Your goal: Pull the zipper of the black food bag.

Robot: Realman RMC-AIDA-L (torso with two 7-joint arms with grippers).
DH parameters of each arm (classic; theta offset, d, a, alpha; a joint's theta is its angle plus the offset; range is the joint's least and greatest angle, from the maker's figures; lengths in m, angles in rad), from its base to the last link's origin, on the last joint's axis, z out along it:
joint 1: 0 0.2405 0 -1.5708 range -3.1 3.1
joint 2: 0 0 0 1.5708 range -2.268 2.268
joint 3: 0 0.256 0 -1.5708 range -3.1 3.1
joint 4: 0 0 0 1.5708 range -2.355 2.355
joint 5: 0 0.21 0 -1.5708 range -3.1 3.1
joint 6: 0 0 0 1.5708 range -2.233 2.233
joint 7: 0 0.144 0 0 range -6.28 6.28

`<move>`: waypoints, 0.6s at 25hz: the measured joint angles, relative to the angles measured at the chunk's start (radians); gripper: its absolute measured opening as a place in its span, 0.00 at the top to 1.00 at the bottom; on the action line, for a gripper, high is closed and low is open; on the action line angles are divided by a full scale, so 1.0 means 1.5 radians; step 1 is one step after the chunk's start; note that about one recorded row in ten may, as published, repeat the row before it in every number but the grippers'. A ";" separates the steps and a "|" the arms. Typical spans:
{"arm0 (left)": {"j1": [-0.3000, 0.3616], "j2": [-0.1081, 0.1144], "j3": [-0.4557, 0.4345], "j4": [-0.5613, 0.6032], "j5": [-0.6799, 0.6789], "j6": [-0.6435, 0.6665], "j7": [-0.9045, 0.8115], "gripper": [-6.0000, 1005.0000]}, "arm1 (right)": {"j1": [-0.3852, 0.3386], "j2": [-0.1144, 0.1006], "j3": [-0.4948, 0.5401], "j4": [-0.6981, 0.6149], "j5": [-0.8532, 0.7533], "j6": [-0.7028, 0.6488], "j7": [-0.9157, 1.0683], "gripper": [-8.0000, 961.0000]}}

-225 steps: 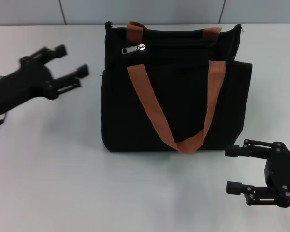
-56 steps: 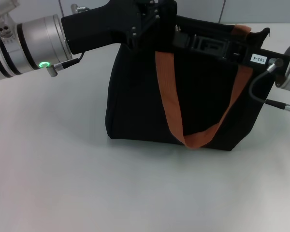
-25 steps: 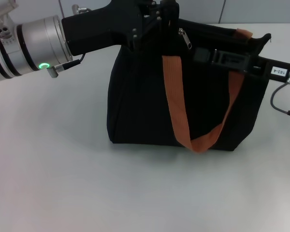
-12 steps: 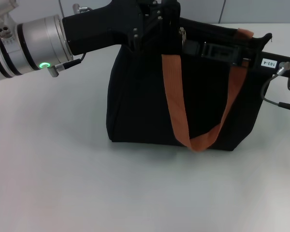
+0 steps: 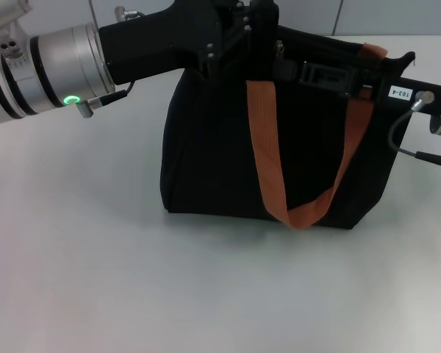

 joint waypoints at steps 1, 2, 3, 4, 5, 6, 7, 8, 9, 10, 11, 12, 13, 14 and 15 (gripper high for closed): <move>0.000 0.000 0.000 0.000 0.000 0.000 0.000 0.95 | 0.000 0.000 0.000 0.000 0.000 0.000 0.000 0.67; -0.001 0.000 0.000 0.000 0.000 0.000 0.000 0.95 | 0.000 0.001 0.000 0.000 0.001 0.002 -0.003 0.68; -0.001 0.000 0.000 0.000 -0.001 0.000 0.000 0.95 | 0.000 0.002 0.000 -0.002 0.003 0.003 -0.005 0.70; -0.001 0.000 0.000 0.000 -0.001 0.000 0.000 0.95 | 0.001 0.002 0.000 -0.003 0.003 0.002 -0.005 0.71; -0.001 0.000 0.000 0.000 -0.003 0.000 0.000 0.95 | 0.001 0.002 0.000 -0.005 0.003 0.002 -0.005 0.73; -0.001 0.000 0.000 0.000 -0.003 0.000 0.000 0.95 | 0.001 0.002 0.000 -0.005 0.003 0.002 -0.005 0.74; 0.000 0.000 0.000 0.001 -0.005 0.000 0.000 0.95 | 0.002 0.003 0.000 -0.007 0.003 0.002 -0.005 0.75; 0.001 0.000 0.000 0.002 -0.007 -0.001 0.001 0.95 | 0.002 0.005 0.000 -0.009 0.003 0.003 -0.005 0.76; 0.002 0.000 0.000 0.002 -0.008 -0.001 0.001 0.95 | 0.002 0.005 0.000 -0.009 0.003 0.003 -0.005 0.77; 0.003 0.000 0.000 0.003 -0.009 -0.001 0.002 0.95 | 0.002 0.005 0.000 -0.009 0.003 0.003 -0.005 0.78; 0.003 0.000 0.000 0.003 -0.009 -0.001 0.002 0.95 | 0.002 0.005 0.000 -0.009 0.003 0.002 -0.005 0.79; 0.004 0.001 0.000 0.003 -0.009 -0.001 0.002 0.95 | 0.002 0.005 0.000 -0.009 0.003 0.001 -0.005 0.80; 0.005 0.001 0.000 0.004 -0.009 -0.001 0.002 0.95 | 0.002 0.005 0.000 -0.013 0.003 -0.001 -0.007 0.81; 0.005 0.001 0.000 0.004 -0.009 -0.001 0.002 0.95 | 0.002 0.005 0.000 -0.013 0.003 -0.001 -0.007 0.82; 0.005 0.001 0.000 0.004 -0.009 -0.001 0.002 0.95 | 0.002 0.005 0.000 -0.014 0.003 -0.001 -0.008 0.83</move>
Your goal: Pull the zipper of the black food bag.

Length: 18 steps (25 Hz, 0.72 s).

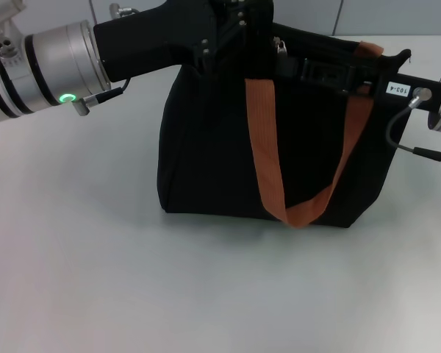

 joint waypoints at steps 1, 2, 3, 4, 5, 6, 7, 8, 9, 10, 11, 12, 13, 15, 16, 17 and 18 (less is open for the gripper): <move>0.000 0.000 0.000 0.000 0.000 -0.001 0.000 0.95 | -0.002 0.000 0.000 -0.002 0.000 -0.001 -0.002 0.84; 0.000 0.000 0.000 0.000 0.000 -0.002 0.000 0.95 | -0.003 0.001 0.000 -0.003 0.000 -0.002 -0.003 0.85; 0.000 0.000 0.000 0.000 0.000 -0.005 0.001 0.95 | -0.007 0.001 0.002 -0.003 0.000 -0.006 -0.006 0.86; 0.001 0.000 0.000 0.000 -0.001 -0.006 0.001 0.95 | -0.007 0.001 0.002 -0.003 0.000 -0.006 -0.006 0.87; 0.001 0.000 0.000 0.000 -0.001 -0.006 0.001 0.95 | -0.009 0.001 0.003 -0.003 0.000 -0.008 -0.007 0.87; 0.001 0.000 0.000 0.000 -0.001 -0.008 0.001 0.95 | -0.011 0.001 0.004 -0.004 0.001 -0.010 -0.009 0.88; 0.002 0.000 0.000 0.000 -0.001 -0.009 0.001 0.95 | -0.013 0.001 0.005 -0.005 0.001 -0.013 -0.011 0.89; 0.002 0.001 -0.001 -0.001 -0.001 -0.010 0.001 0.95 | -0.017 0.001 0.006 -0.006 0.001 -0.019 -0.013 0.91; 0.002 0.001 -0.001 -0.001 -0.001 -0.010 0.001 0.95 | -0.017 0.001 0.006 -0.006 0.001 -0.019 -0.013 0.94; 0.003 0.001 -0.001 -0.003 -0.001 -0.010 0.001 0.95 | -0.020 0.001 0.007 -0.008 0.002 -0.022 -0.014 0.96; 0.003 0.001 -0.001 -0.003 -0.001 -0.010 0.001 0.95 | -0.022 0.001 0.007 -0.008 0.002 -0.024 -0.014 0.96; 0.003 0.001 -0.001 -0.003 -0.001 -0.010 0.001 0.95 | -0.024 0.001 0.008 -0.009 0.002 -0.024 -0.014 0.97; 0.004 0.001 0.000 -0.004 -0.001 -0.009 0.001 0.95 | -0.029 0.001 0.008 -0.010 0.007 -0.025 -0.017 0.97; 0.004 0.001 0.000 -0.004 -0.001 -0.009 0.001 0.95 | -0.031 0.001 0.009 -0.010 0.012 -0.025 -0.020 0.98; 0.004 0.001 0.000 -0.004 -0.001 -0.009 0.001 0.95 | -0.031 0.001 0.009 -0.010 0.012 -0.025 -0.020 0.98; 0.004 0.001 0.000 -0.004 -0.001 -0.008 0.001 0.95 | -0.033 0.001 0.009 -0.010 0.015 -0.025 -0.021 0.98; 0.004 0.000 0.000 -0.004 -0.001 -0.008 0.001 0.95 | -0.036 0.001 0.009 -0.010 0.024 -0.026 -0.022 0.98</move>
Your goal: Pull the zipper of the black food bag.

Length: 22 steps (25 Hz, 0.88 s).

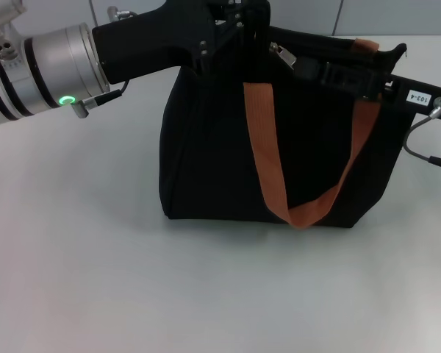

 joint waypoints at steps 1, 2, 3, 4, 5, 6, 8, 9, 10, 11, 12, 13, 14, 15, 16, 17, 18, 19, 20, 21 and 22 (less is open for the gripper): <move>0.000 0.000 0.000 0.000 0.000 0.000 0.000 0.95 | 0.000 0.000 0.000 0.000 0.000 0.000 0.000 0.98; 0.001 0.000 0.000 0.000 0.000 0.002 0.000 0.95 | -0.001 0.000 0.000 0.000 0.003 0.000 0.000 0.98; 0.001 0.000 0.000 0.000 0.000 0.002 0.000 0.95 | -0.002 0.001 0.000 0.000 0.006 0.000 0.000 0.98; 0.001 0.000 0.000 0.000 0.000 0.002 0.000 0.95 | -0.002 0.001 0.000 0.000 0.007 0.000 0.000 0.99; 0.002 0.000 0.000 0.000 0.000 0.003 0.000 0.95 | -0.001 0.001 0.000 0.000 0.008 0.000 0.000 0.99; 0.002 0.000 0.000 0.000 0.000 0.003 0.000 0.95 | 0.000 0.001 0.000 0.000 0.008 0.000 0.000 0.99; 0.002 0.000 0.000 0.000 0.000 0.003 0.000 0.95 | 0.003 0.001 0.000 0.000 0.008 0.000 0.004 0.99; 0.002 -0.001 0.000 0.000 0.000 0.003 0.000 0.95 | 0.005 0.001 0.000 0.000 0.008 0.000 0.007 0.99; 0.002 0.000 0.000 0.000 0.000 0.003 0.000 0.95 | 0.009 0.001 0.000 0.000 0.008 0.001 0.014 0.99; 0.002 0.000 0.000 0.000 0.000 0.003 0.000 0.95 | 0.009 0.001 0.000 0.000 0.008 0.001 0.014 0.99; 0.002 0.000 0.000 -0.001 0.000 0.004 0.000 0.95 | 0.013 0.001 -0.002 0.000 0.008 0.004 0.024 0.99; 0.002 -0.001 0.000 -0.001 0.000 0.004 0.000 0.95 | 0.014 0.002 -0.003 0.000 0.008 0.006 0.028 0.99; 0.002 -0.001 0.000 -0.001 0.000 0.004 0.000 0.95 | 0.014 0.002 -0.003 0.000 0.008 0.006 0.028 0.99; 0.002 -0.001 0.000 -0.001 0.000 0.005 0.000 0.95 | 0.016 0.002 -0.002 0.000 0.008 0.008 0.031 0.99; 0.002 0.000 0.000 -0.001 0.000 0.005 0.000 0.95 | 0.016 0.002 -0.002 0.000 0.008 0.010 0.033 0.99; 0.002 -0.001 0.000 -0.001 0.000 0.005 0.000 0.95 | 0.017 0.002 -0.001 0.000 0.008 0.014 0.037 0.99; 0.002 -0.001 0.000 -0.001 0.000 0.005 0.000 0.95 | 0.017 0.002 -0.001 0.000 0.008 0.016 0.040 0.99; 0.002 -0.001 0.000 -0.001 0.000 0.006 0.000 0.95 | 0.018 0.002 0.000 0.000 0.008 0.018 0.043 0.99; 0.002 -0.001 0.000 -0.001 -0.002 0.006 0.000 0.95 | 0.018 0.002 0.000 0.000 0.008 0.021 0.046 0.99; 0.002 -0.001 0.000 -0.001 -0.002 0.006 0.000 0.95 | 0.019 0.002 0.000 0.000 0.008 0.024 0.048 0.99; 0.002 -0.001 0.000 -0.001 -0.003 0.006 0.000 0.95 | 0.019 0.002 0.000 0.000 0.009 0.028 0.049 0.99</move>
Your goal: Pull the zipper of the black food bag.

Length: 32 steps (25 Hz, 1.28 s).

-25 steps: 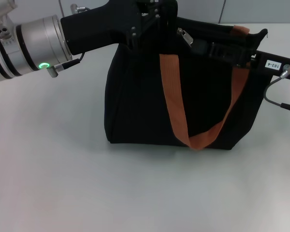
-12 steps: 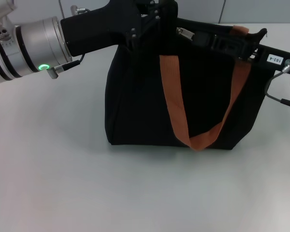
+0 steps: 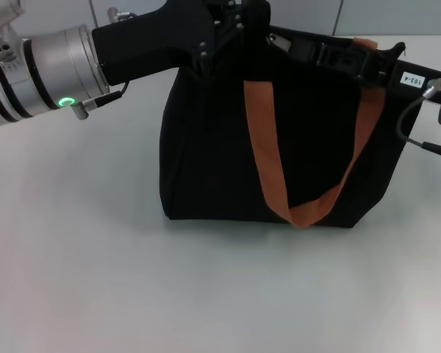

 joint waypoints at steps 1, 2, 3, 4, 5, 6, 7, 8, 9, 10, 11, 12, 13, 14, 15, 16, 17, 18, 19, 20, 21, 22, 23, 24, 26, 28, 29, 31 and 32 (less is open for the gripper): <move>0.000 0.000 0.000 0.000 -0.001 0.000 0.000 0.95 | 0.000 0.000 0.000 0.000 0.001 0.002 0.000 0.99; 0.000 0.000 0.000 0.000 -0.002 0.000 0.000 0.95 | 0.000 0.000 0.000 0.000 0.003 0.004 0.001 0.99; 0.000 0.000 0.000 0.000 -0.002 0.001 0.000 0.95 | 0.000 0.000 0.000 0.000 0.004 0.005 0.001 0.99; 0.000 0.000 0.000 0.000 -0.002 0.002 0.000 0.95 | 0.000 0.000 0.000 0.000 0.005 0.005 0.004 0.99; 0.000 0.000 0.000 0.000 -0.002 0.003 0.000 0.95 | 0.001 0.000 0.000 0.000 0.005 0.005 0.006 0.99; 0.000 0.000 0.000 -0.001 -0.002 0.004 0.000 0.95 | 0.002 -0.001 -0.001 0.000 0.005 0.005 0.009 0.99; 0.000 0.000 0.000 -0.001 -0.003 0.004 0.000 0.95 | 0.002 -0.001 -0.001 0.000 0.005 0.005 0.010 0.99; 0.000 0.000 0.000 -0.004 -0.003 0.006 0.000 0.95 | 0.005 -0.001 -0.002 0.000 0.005 0.004 0.012 0.99; 0.000 0.000 0.000 -0.004 -0.003 0.006 0.000 0.95 | 0.005 -0.001 -0.002 0.000 0.005 0.004 0.012 0.99; 0.000 0.000 0.000 -0.005 -0.003 0.006 0.000 0.95 | 0.005 -0.001 -0.002 0.000 0.005 0.003 0.012 0.99; 0.000 0.000 0.000 -0.005 -0.003 0.006 0.000 0.95 | 0.006 -0.002 -0.001 0.000 0.005 0.002 0.014 0.99; 0.000 0.000 0.000 -0.006 -0.004 0.006 0.000 0.95 | 0.006 -0.002 -0.001 -0.001 0.005 0.001 0.015 0.99; 0.000 0.000 0.000 -0.006 -0.004 0.006 0.000 0.95 | 0.008 -0.003 -0.002 -0.003 0.005 -0.001 0.019 0.99; 0.000 0.000 0.000 -0.006 -0.004 0.006 0.000 0.95 | 0.008 -0.003 -0.002 -0.003 0.005 -0.001 0.019 0.99; 0.000 0.000 0.000 -0.006 -0.004 0.006 0.000 0.95 | 0.009 -0.004 -0.003 -0.003 0.005 -0.001 0.020 0.99; 0.000 0.000 0.000 -0.006 -0.004 0.006 0.000 0.95 | 0.009 -0.004 -0.004 -0.004 0.005 -0.002 0.023 0.99; 0.000 0.000 0.000 -0.006 -0.004 0.006 0.001 0.95 | 0.010 -0.004 -0.005 -0.007 0.005 -0.003 0.026 0.99; 0.000 0.000 0.000 -0.006 -0.004 0.006 0.001 0.95 | 0.010 -0.004 -0.006 -0.009 0.005 -0.003 0.029 0.99; 0.000 0.000 0.000 -0.006 -0.004 0.006 0.001 0.95 | 0.011 -0.004 -0.006 -0.013 0.005 -0.004 0.032 0.99; 0.000 0.000 0.000 -0.006 -0.004 0.006 0.001 0.95 | 0.011 -0.004 -0.006 -0.016 0.005 -0.004 0.034 0.99; 0.000 0.000 0.000 -0.006 -0.004 0.006 0.001 0.95 | 0.011 -0.004 -0.006 -0.019 0.005 -0.004 0.036 0.99; -0.001 0.000 0.000 -0.006 -0.004 0.006 0.001 0.95 | 0.011 -0.004 -0.006 -0.021 0.005 -0.005 0.037 0.99; -0.001 0.000 0.000 -0.006 -0.004 0.006 0.001 0.95 | 0.012 -0.004 -0.007 -0.024 0.005 -0.005 0.039 0.99; -0.001 0.000 0.000 -0.006 -0.004 0.006 0.001 0.95 | 0.012 -0.003 -0.007 -0.027 0.005 -0.004 0.042 0.99; -0.002 0.000 0.000 -0.006 -0.004 0.006 0.001 0.95 | 0.013 -0.002 -0.007 -0.031 0.005 -0.003 0.046 0.99; -0.003 0.000 0.000 -0.006 -0.004 0.006 0.001 0.95 | 0.018 -0.002 -0.007 -0.034 0.005 0.000 0.047 0.99; -0.003 0.000 0.000 -0.006 -0.004 0.006 0.001 0.95 | 0.018 -0.002 -0.007 -0.034 0.005 0.000 0.047 0.99; -0.004 0.000 0.000 -0.006 -0.004 0.006 0.001 0.95 | 0.021 -0.001 -0.007 -0.034 0.003 0.001 0.049 0.99; -0.004 0.000 0.000 -0.006 -0.004 0.006 0.001 0.95 | 0.023 -0.001 -0.008 -0.034 0.003 0.001 0.050 0.99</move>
